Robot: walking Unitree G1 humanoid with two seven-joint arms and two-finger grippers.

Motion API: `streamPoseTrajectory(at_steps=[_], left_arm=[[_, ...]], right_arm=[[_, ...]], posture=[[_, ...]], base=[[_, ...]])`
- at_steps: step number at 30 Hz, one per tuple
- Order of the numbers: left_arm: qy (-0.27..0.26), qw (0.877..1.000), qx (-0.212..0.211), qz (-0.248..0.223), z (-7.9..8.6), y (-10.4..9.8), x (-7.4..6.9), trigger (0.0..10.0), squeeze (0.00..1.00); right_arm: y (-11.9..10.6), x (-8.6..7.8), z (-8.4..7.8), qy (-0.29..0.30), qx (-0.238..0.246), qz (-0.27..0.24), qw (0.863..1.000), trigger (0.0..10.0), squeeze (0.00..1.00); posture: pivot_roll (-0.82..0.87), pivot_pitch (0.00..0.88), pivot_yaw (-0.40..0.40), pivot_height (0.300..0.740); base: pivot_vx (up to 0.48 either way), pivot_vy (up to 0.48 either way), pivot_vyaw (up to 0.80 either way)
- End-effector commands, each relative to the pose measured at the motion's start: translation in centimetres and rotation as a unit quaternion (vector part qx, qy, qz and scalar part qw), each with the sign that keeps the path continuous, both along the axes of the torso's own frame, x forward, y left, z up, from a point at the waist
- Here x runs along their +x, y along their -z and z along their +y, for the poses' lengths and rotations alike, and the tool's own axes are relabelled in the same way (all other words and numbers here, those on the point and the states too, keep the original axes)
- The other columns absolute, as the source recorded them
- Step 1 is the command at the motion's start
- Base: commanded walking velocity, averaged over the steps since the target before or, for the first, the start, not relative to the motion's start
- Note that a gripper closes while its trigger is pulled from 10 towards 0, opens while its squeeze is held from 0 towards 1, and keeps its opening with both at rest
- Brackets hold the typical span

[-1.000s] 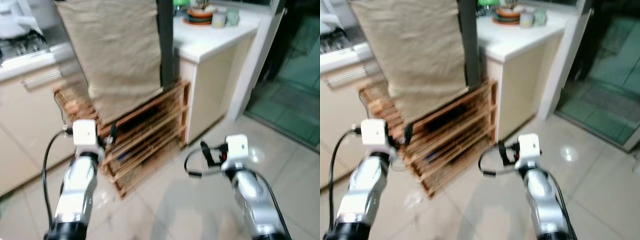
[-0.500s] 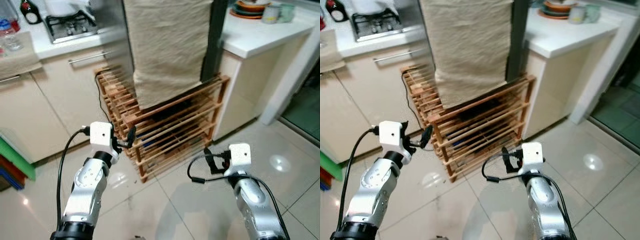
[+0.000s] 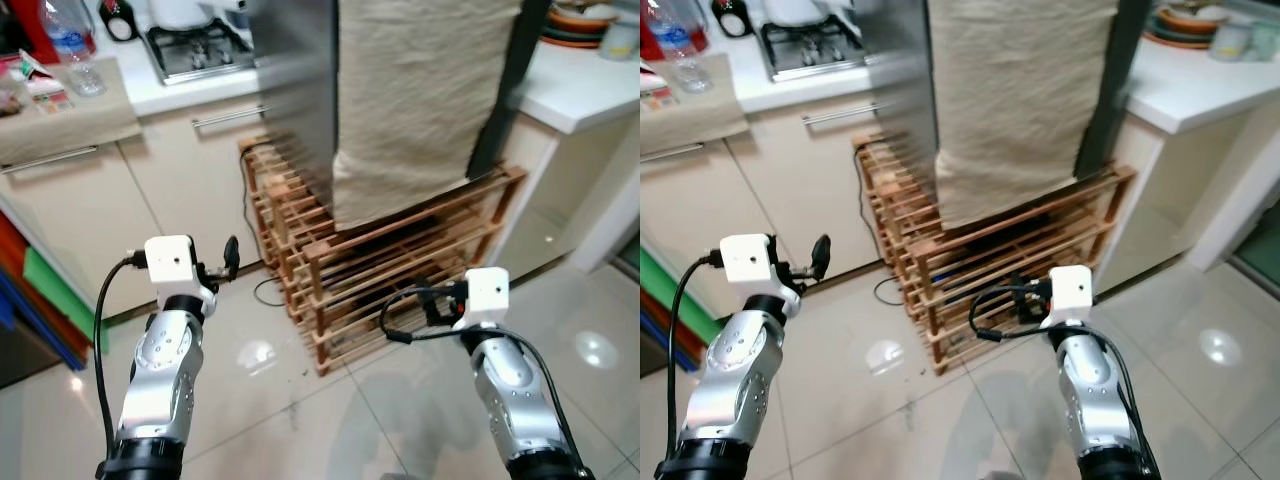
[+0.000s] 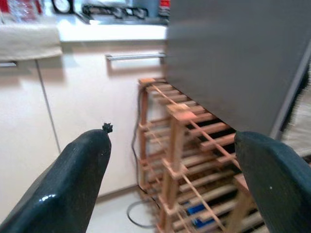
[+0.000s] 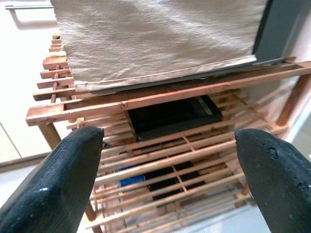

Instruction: Restocking fridge

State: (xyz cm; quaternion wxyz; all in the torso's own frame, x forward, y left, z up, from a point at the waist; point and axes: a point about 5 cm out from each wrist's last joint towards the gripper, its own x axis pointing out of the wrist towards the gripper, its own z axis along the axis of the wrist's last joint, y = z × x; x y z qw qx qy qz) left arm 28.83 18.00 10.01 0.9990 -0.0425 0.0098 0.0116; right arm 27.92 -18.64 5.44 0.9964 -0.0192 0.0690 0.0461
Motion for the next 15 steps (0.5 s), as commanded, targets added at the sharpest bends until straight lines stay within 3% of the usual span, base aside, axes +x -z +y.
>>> streamPoseTrajectory(at_steps=[1, 7, 8, 10, 15], left_arm=[[-0.002, 1.0, 0.009, -0.002, 0.2, -0.1, -0.1, 10.0, 0.0], [0.011, 1.0, 0.017, -0.007, -0.2, -0.3, 0.0, 10.0, 0.0], [0.021, 0.999, 0.04, 0.0, -0.5, -0.3, 0.3, 10.0, 0.0], [0.029, 0.999, 0.043, 0.001, -0.6, -0.4, 0.6, 10.0, 0.0], [0.059, 0.997, 0.042, -0.024, -0.8, -1.5, 1.8, 10.0, 0.0]], right_arm=[[-0.1, 0.2, 0.1, 0.004, 0.01, -0.002, 1.0, 10.0, 0.0], [-0.2, 0.3, 0.4, 0.0, 0.014, -0.005, 1.0, 10.0, 0.0], [-0.5, 0.4, 0.6, 0.001, 0.019, -0.016, 1.0, 10.0, 0.0], [-0.6, 0.5, 0.6, 0.002, 0.009, -0.021, 1.0, 10.0, 0.0], [-0.9, 0.7, 0.8, -0.001, 0.003, -0.021, 1.0, 10.0, 0.0]], posture=[[-0.07, 0.0, 0.068, 0.74], [-0.07, 0.0, 0.062, 0.74], [-0.07, 0.0, 0.059, 0.74], [-0.07, 0.0, 0.057, 0.74], [-0.07, 0.0, 0.058, 0.74]], base=[[0.0, 0.48, 0.43], [0.0, 0.48, 0.42], [0.0, 0.0, 0.47], [0.0, 0.0, 0.53], [0.0, 0.0, -0.16]])
